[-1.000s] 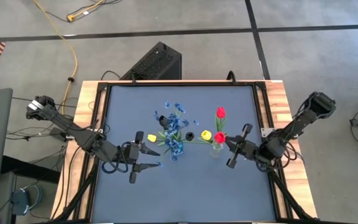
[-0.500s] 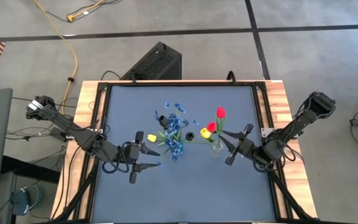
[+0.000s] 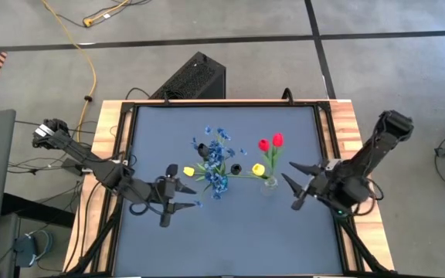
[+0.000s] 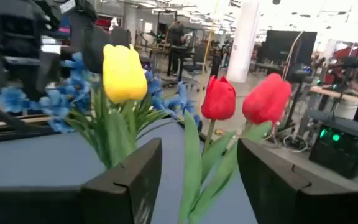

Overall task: Sort flowers into vase by color
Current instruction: Put the yellow flower into the transparent vase

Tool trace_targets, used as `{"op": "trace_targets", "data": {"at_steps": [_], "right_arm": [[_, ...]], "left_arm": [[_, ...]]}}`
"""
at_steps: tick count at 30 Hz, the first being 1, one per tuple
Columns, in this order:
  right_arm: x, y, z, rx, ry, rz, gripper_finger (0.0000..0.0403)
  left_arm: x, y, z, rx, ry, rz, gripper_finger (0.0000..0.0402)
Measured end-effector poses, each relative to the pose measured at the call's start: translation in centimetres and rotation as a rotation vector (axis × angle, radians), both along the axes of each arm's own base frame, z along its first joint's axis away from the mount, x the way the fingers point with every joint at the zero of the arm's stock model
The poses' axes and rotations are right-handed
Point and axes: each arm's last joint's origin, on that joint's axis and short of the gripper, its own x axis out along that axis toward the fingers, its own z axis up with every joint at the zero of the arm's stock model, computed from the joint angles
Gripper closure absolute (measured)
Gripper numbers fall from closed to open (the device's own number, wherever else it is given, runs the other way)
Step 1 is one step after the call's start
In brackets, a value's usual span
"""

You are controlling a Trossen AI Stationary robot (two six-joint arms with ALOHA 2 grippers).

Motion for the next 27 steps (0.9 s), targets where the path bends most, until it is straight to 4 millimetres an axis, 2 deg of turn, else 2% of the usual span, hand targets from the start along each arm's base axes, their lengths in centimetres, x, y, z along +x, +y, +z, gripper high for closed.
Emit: {"op": "trace_targets", "data": {"at_steps": [4,8,15,22,25,27], "right_arm": [[-1.2,1.1,0.3,0.030,-0.004,0.050,0.0168],[-2.1,1.9,0.2,0.086,-0.041,0.114,0.0168],[-2.5,2.9,-0.8,0.101,-0.061,0.217,0.0168],[-2.2,2.8,-1.2,0.102,-0.060,0.217,0.0168],[-2.1,2.7,-1.2,0.100,-0.060,0.214,0.0168],[-1.9,2.7,-1.3,0.096,-0.060,0.224,0.0168]], "left_arm": [[-0.3,0.1,-0.9,-0.008,0.091,0.004,0.0237],[-0.8,0.5,-2.1,0.062,0.206,0.021,0.0237],[-1.3,1.6,-7.4,0.202,0.287,0.081,0.0237],[-2.2,4.9,-12.6,0.241,0.274,0.179,0.0237],[-2.2,6.5,-13.6,0.197,0.239,0.183,0.0237],[-1.9,7.5,-13.7,0.173,0.200,0.179,0.0237]]}}
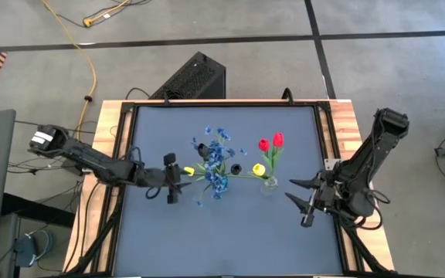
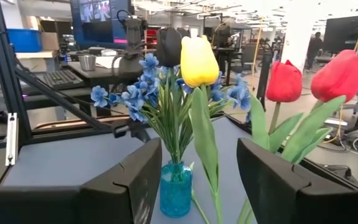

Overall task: Sort flowers into vase by color
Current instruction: Put the yellow flower into the transparent vase

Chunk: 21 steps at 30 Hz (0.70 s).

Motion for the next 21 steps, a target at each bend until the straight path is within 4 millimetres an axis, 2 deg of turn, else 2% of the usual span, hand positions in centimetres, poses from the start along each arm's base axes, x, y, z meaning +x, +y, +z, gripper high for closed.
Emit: {"op": "trace_targets", "data": {"at_steps": [7,11,16,21], "right_arm": [[0.4,-0.2,0.0,-0.004,-0.003,0.005,0.0168],[0.5,-0.3,-0.1,-0.017,0.005,-0.001,0.0168],[0.8,-0.5,-0.2,-0.022,0.008,-0.018,0.0168],[1.0,-0.6,-0.2,-0.025,0.008,-0.013,0.0168]], "left_arm": [[0.7,2.6,0.4,-0.020,-0.026,-0.005,0.0237],[1.2,2.9,-0.2,-0.064,-0.020,-0.027,0.0237],[3.5,2.9,-1.7,-0.015,0.092,-0.025,0.0237],[5.7,3.0,-1.9,0.057,0.191,0.028,0.0237]]}}
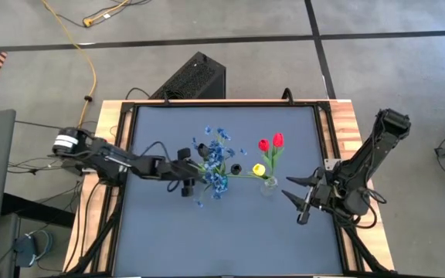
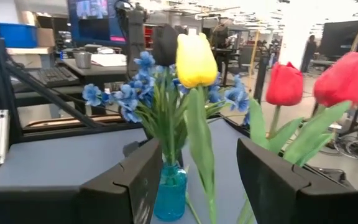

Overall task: Sort flowers into vase by color
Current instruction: Put the yellow flower into the transparent vase

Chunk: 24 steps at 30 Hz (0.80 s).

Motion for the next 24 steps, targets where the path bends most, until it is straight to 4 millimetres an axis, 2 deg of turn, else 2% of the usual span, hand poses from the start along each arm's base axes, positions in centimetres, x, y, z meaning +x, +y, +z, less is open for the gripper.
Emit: {"op": "trace_targets", "data": {"at_steps": [4,10,15,18,22,24], "right_arm": [[0.0,0.0,0.0,-0.006,0.002,0.009,0.0168],[0.0,0.0,-0.2,-0.027,0.015,0.009,0.0168],[0.0,0.0,-0.2,-0.031,0.018,0.009,0.0168],[0.0,0.0,-0.2,-0.031,0.018,0.009,0.0168],[0.0,0.1,-0.2,-0.031,0.018,0.011,0.0168],[0.0,0.1,-0.2,-0.031,0.018,0.011,0.0168]], "left_arm": [[1.2,0.3,-0.7,-0.029,0.109,-0.024,0.0237],[2.6,1.1,-1.8,-0.061,0.231,0.033,0.0237],[2.9,1.1,-1.4,-0.072,0.289,0.032,0.0248],[2.7,1.1,-0.9,-0.067,0.342,0.040,0.0285],[2.0,1.2,-0.1,-0.054,0.417,0.049,0.0365],[1.5,1.2,0.5,-0.051,0.450,0.057,0.0391]]}}
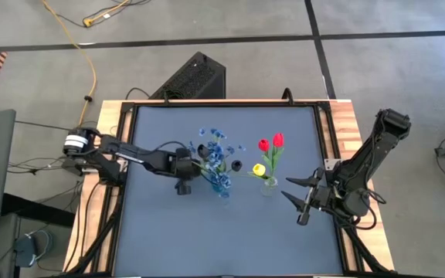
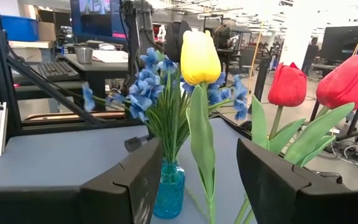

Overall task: Sort flowers into vase by color
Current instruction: Put the yellow flower into the transparent vase

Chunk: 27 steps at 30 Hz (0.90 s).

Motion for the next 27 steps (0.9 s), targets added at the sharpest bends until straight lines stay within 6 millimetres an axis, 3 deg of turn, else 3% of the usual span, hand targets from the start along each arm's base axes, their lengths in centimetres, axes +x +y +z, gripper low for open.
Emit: {"op": "trace_targets", "data": {"at_steps": [7,13,21,27], "right_arm": [[0.0,0.0,0.0,0.000,0.000,0.000,0.0168],[0.0,0.0,0.0,0.000,0.000,0.000,0.0168],[0.0,0.1,0.0,0.009,-0.008,0.029,0.0168],[0.1,0.4,0.1,0.048,-0.035,0.136,0.0168]], "left_arm": [[-3.2,-0.6,2.7,-0.011,0.114,0.068,0.0398],[-6.4,-2.3,4.6,-0.070,0.192,0.157,0.0400],[-10.3,-5.3,4.8,-0.249,0.444,0.225,0.0401],[-10.9,-8.3,4.8,-0.372,0.468,0.093,0.0401]]}}
